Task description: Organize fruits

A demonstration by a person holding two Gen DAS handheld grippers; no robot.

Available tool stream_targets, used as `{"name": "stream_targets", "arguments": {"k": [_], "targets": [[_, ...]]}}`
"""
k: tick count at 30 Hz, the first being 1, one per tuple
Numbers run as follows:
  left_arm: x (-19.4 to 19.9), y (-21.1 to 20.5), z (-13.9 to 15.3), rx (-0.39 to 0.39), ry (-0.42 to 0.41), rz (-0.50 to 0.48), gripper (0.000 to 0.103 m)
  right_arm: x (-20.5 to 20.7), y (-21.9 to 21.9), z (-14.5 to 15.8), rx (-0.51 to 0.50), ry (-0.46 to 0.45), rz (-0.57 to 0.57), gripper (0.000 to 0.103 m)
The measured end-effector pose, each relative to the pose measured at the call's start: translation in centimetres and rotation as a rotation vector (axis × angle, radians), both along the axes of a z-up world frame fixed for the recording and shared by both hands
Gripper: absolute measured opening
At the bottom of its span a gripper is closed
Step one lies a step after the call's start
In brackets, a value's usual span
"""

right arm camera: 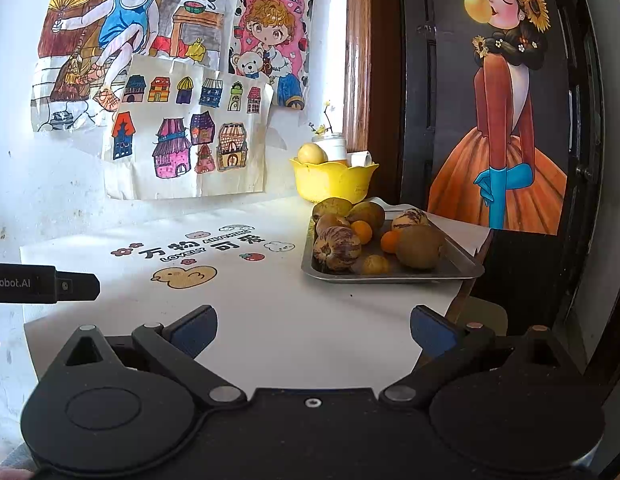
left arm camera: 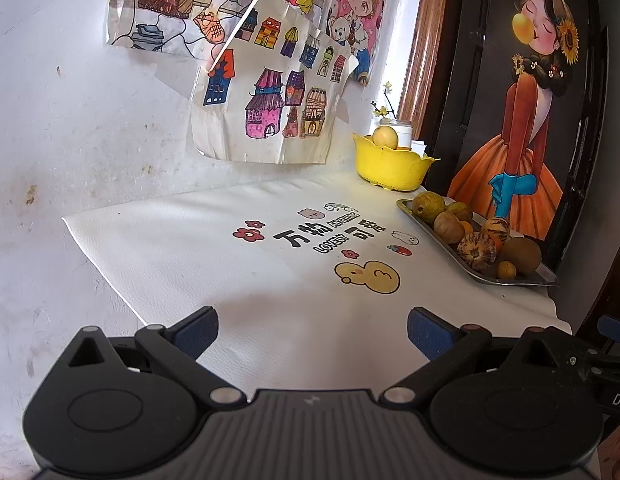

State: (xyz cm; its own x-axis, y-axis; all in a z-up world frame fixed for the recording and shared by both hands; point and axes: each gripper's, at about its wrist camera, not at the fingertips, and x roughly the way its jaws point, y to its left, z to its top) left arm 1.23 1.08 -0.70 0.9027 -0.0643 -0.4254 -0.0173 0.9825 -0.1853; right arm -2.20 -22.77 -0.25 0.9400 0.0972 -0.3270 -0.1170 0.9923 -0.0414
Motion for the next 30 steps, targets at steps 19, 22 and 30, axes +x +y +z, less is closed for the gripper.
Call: {"name": "stream_targets", "arguments": {"k": [19,22,30], "targets": [[-0.02,-0.16,-0.05,0.001,0.003,-0.004,0.103,-0.02,0.17,0.0,-0.001,0.001,-0.002,0.102],[-0.06,-0.29,-0.1,0.013,0.001,-0.011,0.103,-0.03,0.2,0.02,0.0,0.001,-0.001,0.102],[0.11,-0.39,0.1,0.031,0.024,0.002,0.103,-0.14,0.36,-0.04,-0.003,0.002,0.002,0.102]]}}
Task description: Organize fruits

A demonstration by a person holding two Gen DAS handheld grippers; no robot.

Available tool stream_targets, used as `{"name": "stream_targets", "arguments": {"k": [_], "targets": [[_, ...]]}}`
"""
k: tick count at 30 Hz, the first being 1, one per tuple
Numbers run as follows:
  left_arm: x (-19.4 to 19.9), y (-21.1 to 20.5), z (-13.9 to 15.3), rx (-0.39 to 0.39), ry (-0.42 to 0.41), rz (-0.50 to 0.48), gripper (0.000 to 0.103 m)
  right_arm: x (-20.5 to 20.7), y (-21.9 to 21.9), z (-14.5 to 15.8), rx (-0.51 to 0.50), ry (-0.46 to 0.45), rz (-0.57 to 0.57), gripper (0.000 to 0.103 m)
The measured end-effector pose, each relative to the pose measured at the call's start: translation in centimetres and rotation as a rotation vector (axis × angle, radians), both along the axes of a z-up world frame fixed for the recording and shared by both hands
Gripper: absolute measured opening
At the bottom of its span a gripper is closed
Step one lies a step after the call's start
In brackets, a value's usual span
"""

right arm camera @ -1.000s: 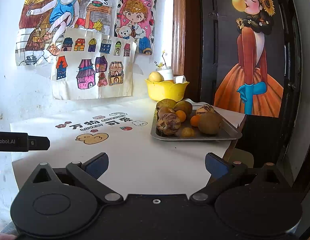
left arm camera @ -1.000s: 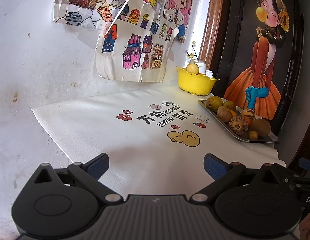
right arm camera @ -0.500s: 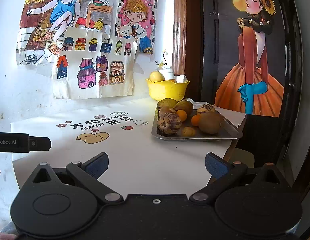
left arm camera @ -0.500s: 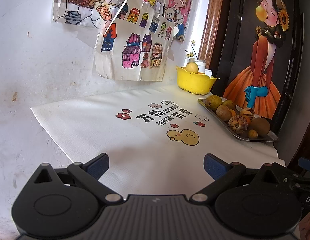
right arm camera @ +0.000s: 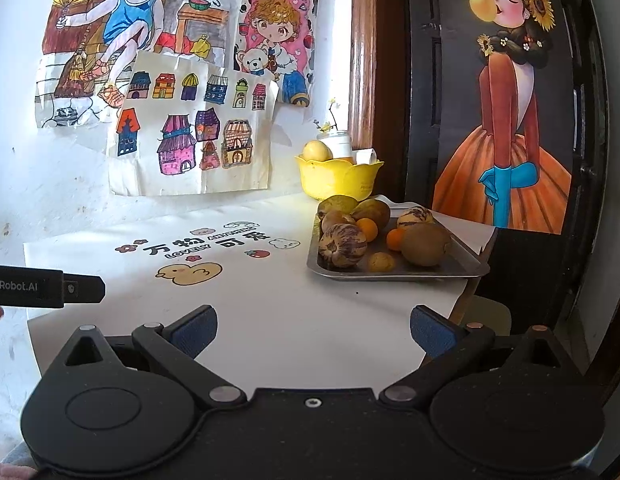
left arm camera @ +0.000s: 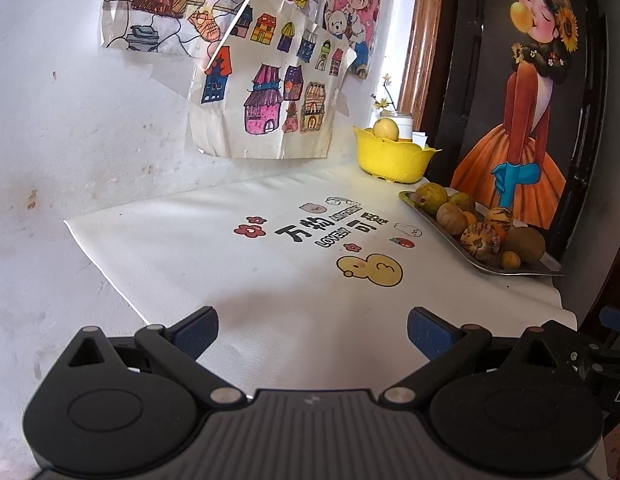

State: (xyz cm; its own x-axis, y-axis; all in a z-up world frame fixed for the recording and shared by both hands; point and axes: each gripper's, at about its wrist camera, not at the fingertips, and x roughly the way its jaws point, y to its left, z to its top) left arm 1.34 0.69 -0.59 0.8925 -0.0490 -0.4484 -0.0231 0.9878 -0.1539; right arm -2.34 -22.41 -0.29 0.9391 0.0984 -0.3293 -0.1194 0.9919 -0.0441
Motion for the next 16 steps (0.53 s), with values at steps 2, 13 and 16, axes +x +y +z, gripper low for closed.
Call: {"name": "stream_targets", "arguments": {"k": [2,13,16], "targets": [[0.0,0.13,0.06,-0.007,0.001,0.001,0.103,0.03,0.04,0.0,0.0,0.0,0.0,0.102],[0.16,0.29,0.03,-0.001,0.007,0.021,0.103,0.03,0.25,-0.16,-0.003,0.006,0.009,0.102],[0.18,0.24,0.05,0.002,0.009,0.019,0.103,-0.04,0.26,-0.17,-0.003,0.007,0.008,0.102]]}}
